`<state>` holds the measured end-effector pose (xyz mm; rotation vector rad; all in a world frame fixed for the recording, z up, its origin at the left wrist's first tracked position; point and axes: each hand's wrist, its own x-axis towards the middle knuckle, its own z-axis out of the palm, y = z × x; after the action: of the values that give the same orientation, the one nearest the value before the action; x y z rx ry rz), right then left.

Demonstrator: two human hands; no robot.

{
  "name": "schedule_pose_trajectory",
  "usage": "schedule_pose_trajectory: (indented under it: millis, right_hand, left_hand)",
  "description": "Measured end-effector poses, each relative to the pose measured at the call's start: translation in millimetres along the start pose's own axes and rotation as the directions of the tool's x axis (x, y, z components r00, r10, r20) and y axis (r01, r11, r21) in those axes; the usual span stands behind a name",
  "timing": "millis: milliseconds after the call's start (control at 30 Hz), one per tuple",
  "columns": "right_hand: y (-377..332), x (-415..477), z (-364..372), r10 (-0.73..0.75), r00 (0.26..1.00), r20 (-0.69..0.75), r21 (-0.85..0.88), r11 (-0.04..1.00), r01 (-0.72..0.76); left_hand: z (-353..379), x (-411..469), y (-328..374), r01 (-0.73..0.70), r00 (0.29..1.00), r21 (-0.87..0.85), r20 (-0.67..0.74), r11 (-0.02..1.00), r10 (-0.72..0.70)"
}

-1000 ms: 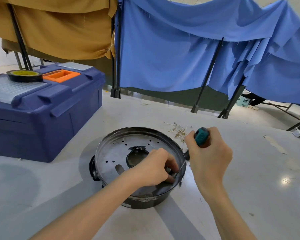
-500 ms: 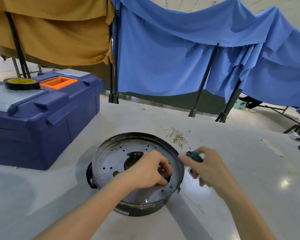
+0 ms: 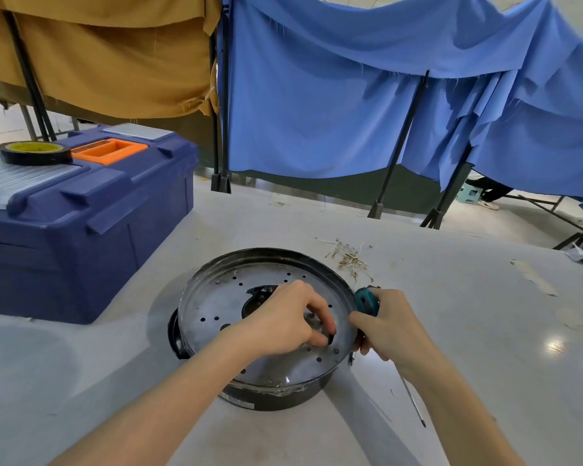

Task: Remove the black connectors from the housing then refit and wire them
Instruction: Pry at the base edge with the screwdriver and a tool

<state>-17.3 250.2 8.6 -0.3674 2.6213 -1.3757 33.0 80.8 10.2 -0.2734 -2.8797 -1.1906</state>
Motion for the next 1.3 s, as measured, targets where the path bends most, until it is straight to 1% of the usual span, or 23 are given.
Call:
schedule_pose_trajectory:
  millis: [67,167,333,367,400,500,567,667,767,833,867,900,967,1033,1100,1167,1200,1267,1300]
  right_hand:
    - [5,0,1,-0.007,1.0,0.002,-0.006,1.0,0.007]
    - [8,1,1,-0.003,1.0,0.009,-0.007,1.0,0.003]
    - [7,1,-10,0.021,0.996,0.088,0.005,1.0,-0.022]
    - [5,1,-15,0.018,0.998,0.068,0.02,1.0,-0.019]
    - [3,2,-21,0.008,1.0,0.013,0.054,0.998,-0.009]
    - [-10,3,-39,-0.051,0.978,-0.201,0.246,0.964,0.1]
    - [-24,1,-44,-0.107,0.956,-0.272,0.4,0.891,0.213]
    - [-45,-6,-40,-0.192,0.942,-0.276,0.599,0.732,0.325]
    - [-62,-10,-28,-0.228,0.94,-0.254,0.765,0.548,0.339]
    - [-67,-10,-24,-0.233,0.941,-0.243,0.811,0.484,0.329]
    - [-67,-10,-24,-0.252,0.941,-0.224,0.818,0.476,0.322]
    - [-66,-9,-25,-0.28,0.94,-0.194,0.815,0.488,0.313]
    - [-60,-8,-26,-0.319,0.937,-0.144,0.757,0.574,0.311]
    - [-52,-5,-23,-0.298,0.942,-0.151,0.616,0.718,0.326]
    - [-41,0,-16,-0.262,0.948,-0.178,0.437,0.842,0.315]
    - [-27,6,-8,-0.258,0.953,-0.161,0.245,0.925,0.291]
    - [-19,8,-4,-0.255,0.959,-0.125,0.138,0.953,0.272]
    - [-5,13,5,-0.241,0.969,-0.052,-0.011,0.971,0.24]
    - [0,15,10,-0.24,0.97,-0.026,-0.062,0.969,0.239]
  left_hand:
    - [4,0,0,-0.007,1.0,-0.013,0.015,1.0,0.007]
    - [10,2,0,-0.033,0.999,0.018,0.02,0.999,0.032]
    - [12,4,0,-0.056,0.998,0.079,0.034,0.995,0.054]
    - [11,4,-1,-0.048,0.999,0.062,0.012,0.997,0.048]
    - [8,3,-2,-0.034,0.999,0.028,-0.022,0.999,0.035]
    - [-2,4,1,-0.044,0.987,-0.121,-0.156,0.992,0.025]
    - [-6,4,9,-0.076,0.982,-0.246,-0.186,0.966,0.03]
    - [-3,3,29,-0.101,0.99,-0.372,-0.128,0.923,0.057]
    - [3,3,49,-0.148,0.989,-0.491,-0.082,0.859,0.123]
    - [3,2,55,-0.159,0.987,-0.55,-0.099,0.82,0.125]
    - [1,2,56,-0.151,0.988,-0.557,-0.103,0.817,0.112]
    - [-1,1,55,-0.139,0.99,-0.556,-0.105,0.82,0.096]
    - [-6,0,50,-0.124,0.989,-0.537,-0.136,0.834,0.06]
    - [-12,1,41,-0.092,0.98,-0.512,-0.199,0.854,-0.013]
    - [-21,4,28,-0.035,0.951,-0.449,-0.289,0.893,-0.108]
    - [-32,8,10,0.063,0.9,-0.273,-0.4,0.96,-0.173]
    - [-39,9,-1,0.135,0.865,-0.19,-0.455,0.973,-0.209]
    - [-53,9,-24,0.298,0.776,-0.052,-0.568,0.953,-0.274]
    - [-59,8,-34,0.39,0.729,0.036,-0.623,0.92,-0.284]
